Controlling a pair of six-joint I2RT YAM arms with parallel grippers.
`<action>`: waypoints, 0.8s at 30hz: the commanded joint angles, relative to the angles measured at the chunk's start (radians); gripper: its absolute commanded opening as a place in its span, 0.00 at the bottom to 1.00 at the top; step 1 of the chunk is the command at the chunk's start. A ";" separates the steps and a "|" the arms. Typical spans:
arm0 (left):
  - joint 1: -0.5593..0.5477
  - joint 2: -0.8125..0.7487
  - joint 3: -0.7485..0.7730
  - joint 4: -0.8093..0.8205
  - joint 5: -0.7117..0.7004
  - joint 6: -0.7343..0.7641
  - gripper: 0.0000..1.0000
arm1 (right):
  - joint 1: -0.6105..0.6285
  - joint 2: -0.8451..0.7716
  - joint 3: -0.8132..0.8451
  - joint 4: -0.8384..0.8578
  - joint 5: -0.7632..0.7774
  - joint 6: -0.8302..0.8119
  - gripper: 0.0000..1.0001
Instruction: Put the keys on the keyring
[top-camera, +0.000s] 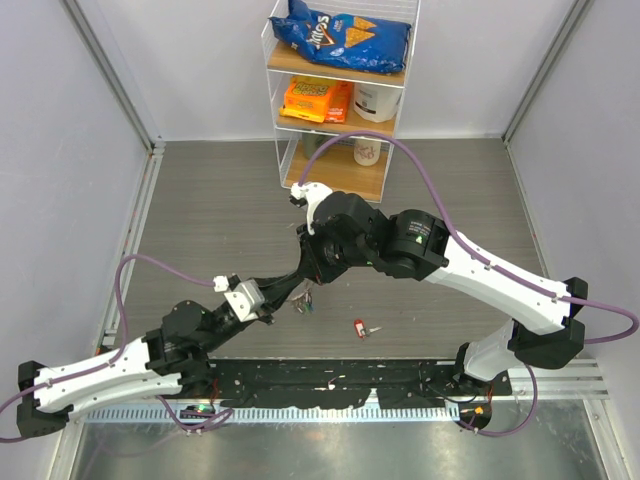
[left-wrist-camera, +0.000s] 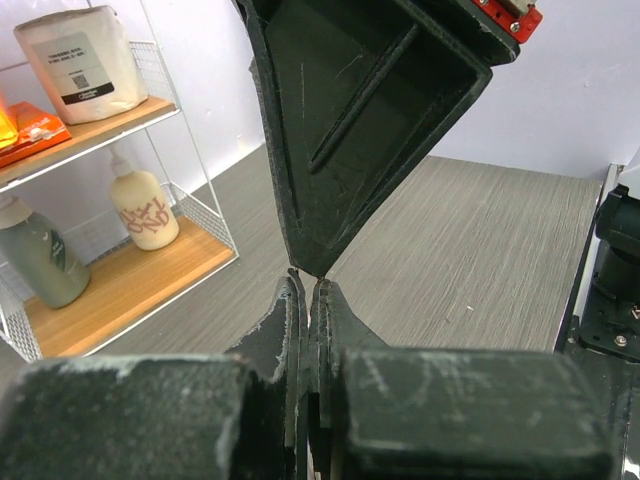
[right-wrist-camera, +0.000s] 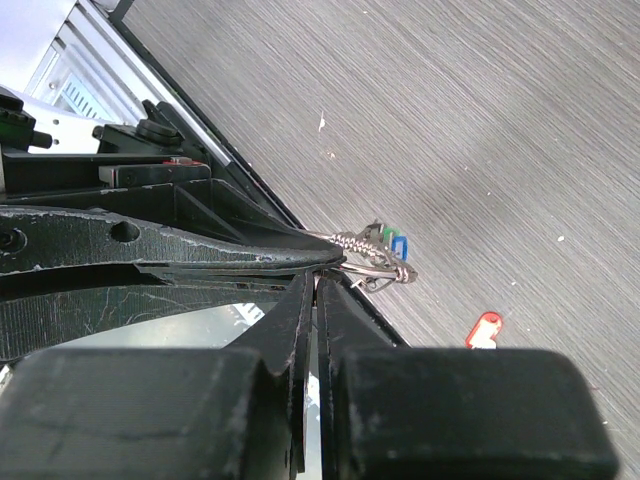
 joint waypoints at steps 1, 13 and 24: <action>-0.001 0.023 0.020 0.008 -0.014 -0.012 0.01 | 0.004 -0.049 0.026 0.076 -0.001 0.014 0.06; -0.001 0.011 0.012 0.016 -0.026 -0.013 0.18 | 0.004 -0.048 0.031 0.071 0.001 0.008 0.06; -0.001 0.003 0.000 0.020 -0.031 -0.019 0.24 | 0.004 -0.049 0.031 0.071 0.002 0.010 0.06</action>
